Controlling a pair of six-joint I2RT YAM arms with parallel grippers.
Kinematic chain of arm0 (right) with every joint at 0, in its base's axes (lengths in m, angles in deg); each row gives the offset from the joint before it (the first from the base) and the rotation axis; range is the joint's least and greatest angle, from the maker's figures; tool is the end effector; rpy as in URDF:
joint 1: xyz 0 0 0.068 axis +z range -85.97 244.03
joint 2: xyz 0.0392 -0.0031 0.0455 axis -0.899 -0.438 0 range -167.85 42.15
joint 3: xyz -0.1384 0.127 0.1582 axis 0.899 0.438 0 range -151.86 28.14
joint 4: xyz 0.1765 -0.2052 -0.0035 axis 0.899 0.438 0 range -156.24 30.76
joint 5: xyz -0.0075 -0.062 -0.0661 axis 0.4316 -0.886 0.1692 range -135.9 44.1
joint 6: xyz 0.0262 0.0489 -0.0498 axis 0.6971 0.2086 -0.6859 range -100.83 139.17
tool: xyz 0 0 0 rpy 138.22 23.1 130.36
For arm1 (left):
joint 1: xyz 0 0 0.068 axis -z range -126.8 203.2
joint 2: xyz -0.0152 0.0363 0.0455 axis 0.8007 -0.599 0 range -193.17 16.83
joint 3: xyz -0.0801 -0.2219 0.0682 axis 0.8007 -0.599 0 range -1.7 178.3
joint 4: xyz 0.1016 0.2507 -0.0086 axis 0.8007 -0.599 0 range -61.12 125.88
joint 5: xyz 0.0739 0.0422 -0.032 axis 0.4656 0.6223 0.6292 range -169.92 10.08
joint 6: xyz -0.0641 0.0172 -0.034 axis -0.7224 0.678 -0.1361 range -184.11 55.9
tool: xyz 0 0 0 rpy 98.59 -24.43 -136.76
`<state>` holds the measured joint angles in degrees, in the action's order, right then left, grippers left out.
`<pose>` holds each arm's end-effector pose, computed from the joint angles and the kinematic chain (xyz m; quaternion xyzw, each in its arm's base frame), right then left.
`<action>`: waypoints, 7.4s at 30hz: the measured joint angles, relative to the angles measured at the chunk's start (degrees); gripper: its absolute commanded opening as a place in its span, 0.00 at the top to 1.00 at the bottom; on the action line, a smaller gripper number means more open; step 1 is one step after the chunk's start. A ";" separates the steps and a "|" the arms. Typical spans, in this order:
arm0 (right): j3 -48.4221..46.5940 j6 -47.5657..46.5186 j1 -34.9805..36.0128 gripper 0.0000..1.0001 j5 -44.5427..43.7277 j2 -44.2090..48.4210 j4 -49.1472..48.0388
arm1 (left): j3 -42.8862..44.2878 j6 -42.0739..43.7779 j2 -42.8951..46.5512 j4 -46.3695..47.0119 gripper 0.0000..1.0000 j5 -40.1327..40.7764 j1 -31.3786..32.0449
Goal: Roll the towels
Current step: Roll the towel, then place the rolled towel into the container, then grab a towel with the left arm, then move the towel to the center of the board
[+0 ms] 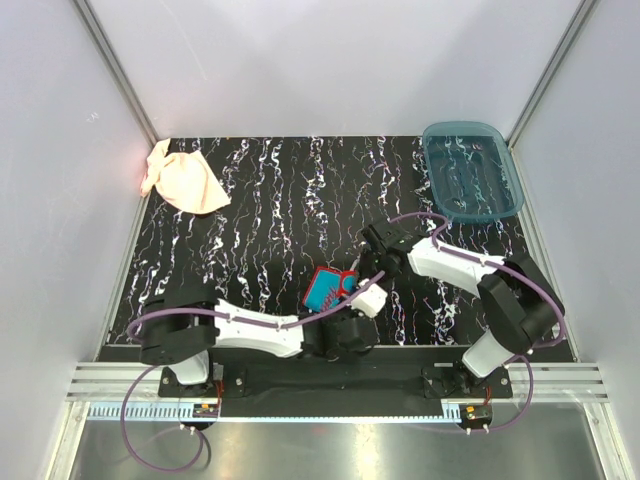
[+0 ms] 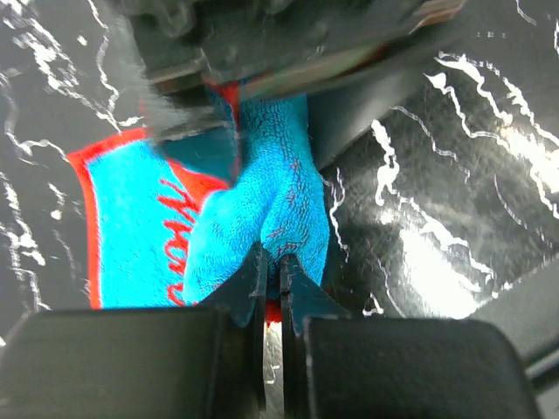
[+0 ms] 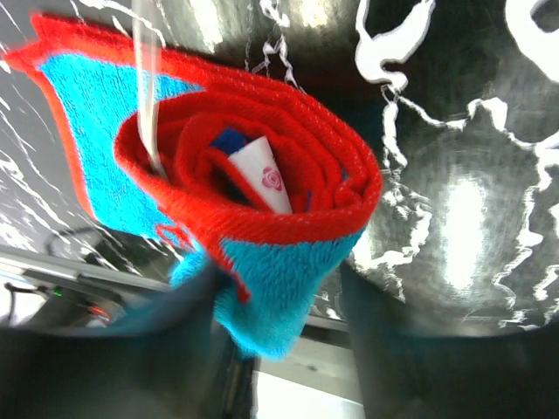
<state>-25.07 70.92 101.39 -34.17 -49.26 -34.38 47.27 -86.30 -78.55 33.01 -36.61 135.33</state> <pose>0.2381 0.1978 0.1115 0.1051 0.9743 0.1925 0.0521 0.0890 -0.3300 0.1145 0.3240 0.8190 -0.0431 0.4716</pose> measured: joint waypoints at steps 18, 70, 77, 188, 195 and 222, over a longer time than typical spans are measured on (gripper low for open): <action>-6.29 -0.74 -0.26 0.00 -4.81 11.69 7.87 | -20.17 -15.34 20.92 13.33 1.00 -26.77 -21.00; 23.30 9.22 1.16 0.64 12.44 -16.22 -86.60 | -38.64 -65.07 -17.64 83.27 0.83 -89.13 -60.48; 24.04 11.10 1.33 1.00 12.96 -18.29 -90.29 | -37.68 -63.84 -17.66 85.31 0.01 -89.44 -61.00; 3.04 -16.17 -21.18 0.00 2.58 38.23 -3.69 | 34.73 -30.40 -21.53 -18.78 0.10 -36.09 -91.14; 3.78 -17.00 -21.18 0.00 2.34 37.77 -3.23 | 40.13 -31.76 -26.23 -21.35 0.27 -35.82 -91.36; 2.29 -17.44 -21.18 0.00 -7.41 42.07 7.39 | 31.65 -43.87 -9.18 -13.55 0.32 -41.07 -58.29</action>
<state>-22.78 53.48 80.21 -41.58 -7.19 -27.00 78.92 -130.17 -87.73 19.46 -77.68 77.03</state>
